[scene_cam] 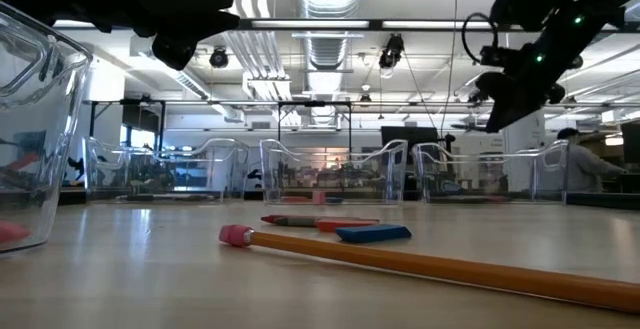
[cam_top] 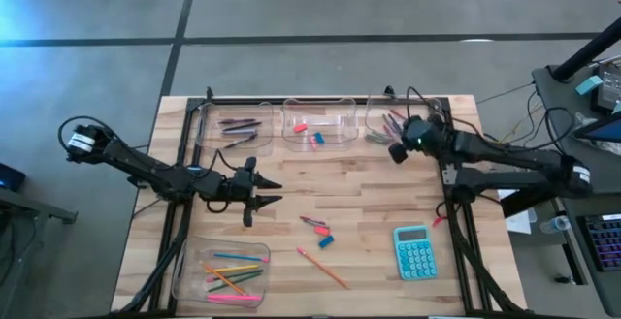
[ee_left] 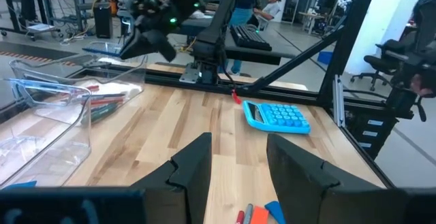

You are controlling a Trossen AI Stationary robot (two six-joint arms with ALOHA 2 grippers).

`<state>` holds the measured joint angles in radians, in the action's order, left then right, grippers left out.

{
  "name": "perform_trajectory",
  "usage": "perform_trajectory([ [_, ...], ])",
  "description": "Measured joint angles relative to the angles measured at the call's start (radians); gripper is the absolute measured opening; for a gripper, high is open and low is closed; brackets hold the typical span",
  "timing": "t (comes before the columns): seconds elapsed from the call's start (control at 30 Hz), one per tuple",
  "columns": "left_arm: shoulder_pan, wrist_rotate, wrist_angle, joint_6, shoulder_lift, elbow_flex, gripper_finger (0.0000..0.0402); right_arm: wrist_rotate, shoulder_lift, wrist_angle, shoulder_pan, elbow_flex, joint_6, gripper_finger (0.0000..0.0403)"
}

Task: Sort crayons/erasers/pens/pencils in bins
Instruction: Put the blue crayon into the top right transparent bin, then put the red crayon into the top right transparent bin

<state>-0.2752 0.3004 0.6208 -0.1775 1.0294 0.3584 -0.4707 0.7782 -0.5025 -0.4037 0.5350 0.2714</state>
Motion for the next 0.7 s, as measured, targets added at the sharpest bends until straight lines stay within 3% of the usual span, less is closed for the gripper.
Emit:
perform_trajectory([
  [0.2, 0.000, 0.000, 0.000, 0.000, 0.000, -0.001, 0.0128, 0.119, 0.071, 0.028, -0.160, 0.000, -0.051, 0.0027],
  [0.4, 0.000, 0.000, 0.000, 0.001, 0.000, -0.002, 0.0128, 0.131, 0.157, 0.041, -0.230, 0.000, -0.055, 0.0039],
  [0.7, 0.000, 0.000, -0.001, 0.001, 0.000, -0.003, 0.0128, 0.131, 0.204, 0.075, -0.245, 0.003, -0.066, 0.0123],
])
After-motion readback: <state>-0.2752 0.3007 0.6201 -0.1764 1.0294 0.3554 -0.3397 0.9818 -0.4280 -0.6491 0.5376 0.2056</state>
